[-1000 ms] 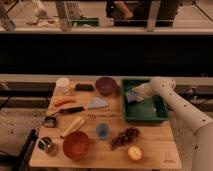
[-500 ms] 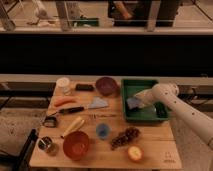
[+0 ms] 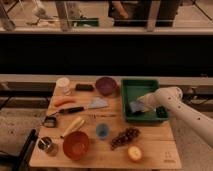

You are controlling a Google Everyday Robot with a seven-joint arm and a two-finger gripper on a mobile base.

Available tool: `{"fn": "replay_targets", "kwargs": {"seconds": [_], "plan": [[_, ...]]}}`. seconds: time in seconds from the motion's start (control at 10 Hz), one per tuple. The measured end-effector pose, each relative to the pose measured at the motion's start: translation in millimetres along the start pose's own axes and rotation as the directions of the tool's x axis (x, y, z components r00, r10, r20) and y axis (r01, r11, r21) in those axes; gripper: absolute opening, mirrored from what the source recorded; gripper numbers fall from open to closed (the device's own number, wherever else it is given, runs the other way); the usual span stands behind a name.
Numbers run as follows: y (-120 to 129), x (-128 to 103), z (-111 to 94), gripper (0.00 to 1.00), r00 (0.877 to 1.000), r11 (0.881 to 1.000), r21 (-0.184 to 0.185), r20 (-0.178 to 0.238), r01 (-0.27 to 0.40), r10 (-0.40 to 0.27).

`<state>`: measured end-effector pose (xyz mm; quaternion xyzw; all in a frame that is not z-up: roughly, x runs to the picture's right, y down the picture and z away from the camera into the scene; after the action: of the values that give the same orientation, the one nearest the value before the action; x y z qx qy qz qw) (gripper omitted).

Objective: Wipe tray with sponge

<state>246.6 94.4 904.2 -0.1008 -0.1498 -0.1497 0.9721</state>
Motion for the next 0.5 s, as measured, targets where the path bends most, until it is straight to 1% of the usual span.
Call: {"fn": "replay_targets", "kwargs": {"seconds": [0.2,0.3,0.5], "plan": [[10,20,-10,0.0,0.998,0.999,0.013,-0.034,-0.053,0.053],[18,32,-15,0.0,0.995,0.996,0.019,-0.054,-0.082,0.083],[25,43,-18,0.0,0.989,0.992,0.023,-0.079,-0.126,0.127]]}}
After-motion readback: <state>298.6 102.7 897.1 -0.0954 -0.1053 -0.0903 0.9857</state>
